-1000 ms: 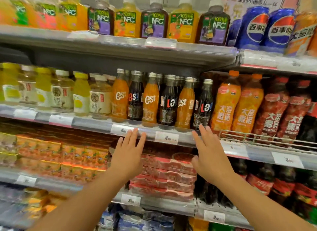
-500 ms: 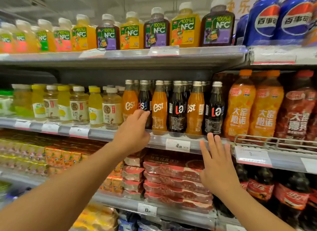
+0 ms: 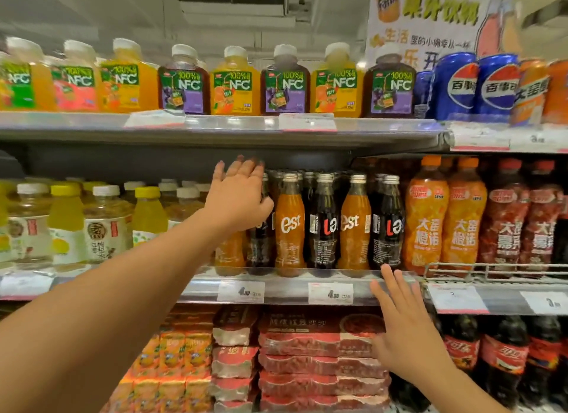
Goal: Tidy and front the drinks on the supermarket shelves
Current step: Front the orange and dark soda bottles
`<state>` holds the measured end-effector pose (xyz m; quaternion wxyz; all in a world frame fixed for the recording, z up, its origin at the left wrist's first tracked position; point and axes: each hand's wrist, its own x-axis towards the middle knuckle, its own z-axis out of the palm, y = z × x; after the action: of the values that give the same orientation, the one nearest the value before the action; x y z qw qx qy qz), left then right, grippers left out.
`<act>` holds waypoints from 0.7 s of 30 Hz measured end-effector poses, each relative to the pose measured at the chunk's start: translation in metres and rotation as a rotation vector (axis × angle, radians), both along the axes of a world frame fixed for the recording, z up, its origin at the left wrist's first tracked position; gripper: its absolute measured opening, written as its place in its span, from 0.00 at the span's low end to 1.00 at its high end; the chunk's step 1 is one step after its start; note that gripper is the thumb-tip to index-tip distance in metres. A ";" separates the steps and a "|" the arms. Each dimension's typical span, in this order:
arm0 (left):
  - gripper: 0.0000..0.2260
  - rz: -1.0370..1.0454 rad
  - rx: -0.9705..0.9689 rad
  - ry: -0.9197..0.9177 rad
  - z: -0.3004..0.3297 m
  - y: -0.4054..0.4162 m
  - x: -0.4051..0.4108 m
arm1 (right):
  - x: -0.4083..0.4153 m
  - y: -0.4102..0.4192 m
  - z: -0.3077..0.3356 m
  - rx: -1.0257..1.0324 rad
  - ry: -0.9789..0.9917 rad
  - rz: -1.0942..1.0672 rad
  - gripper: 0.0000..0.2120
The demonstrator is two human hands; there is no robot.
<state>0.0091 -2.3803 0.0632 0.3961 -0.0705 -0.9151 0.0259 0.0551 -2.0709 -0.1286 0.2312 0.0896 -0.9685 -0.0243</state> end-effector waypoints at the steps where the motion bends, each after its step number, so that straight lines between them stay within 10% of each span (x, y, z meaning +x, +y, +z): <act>1: 0.33 -0.007 -0.001 -0.001 0.000 0.001 -0.001 | 0.001 0.000 0.001 -0.008 -0.009 -0.003 0.44; 21: 0.12 -0.434 0.555 0.185 -0.016 0.016 0.052 | 0.009 -0.001 0.005 -0.120 -0.034 0.048 0.42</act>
<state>0.0613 -2.3638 0.0474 0.4775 -0.1502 -0.8113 -0.3019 0.0641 -2.0718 -0.1241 0.2200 0.0990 -0.9696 0.0409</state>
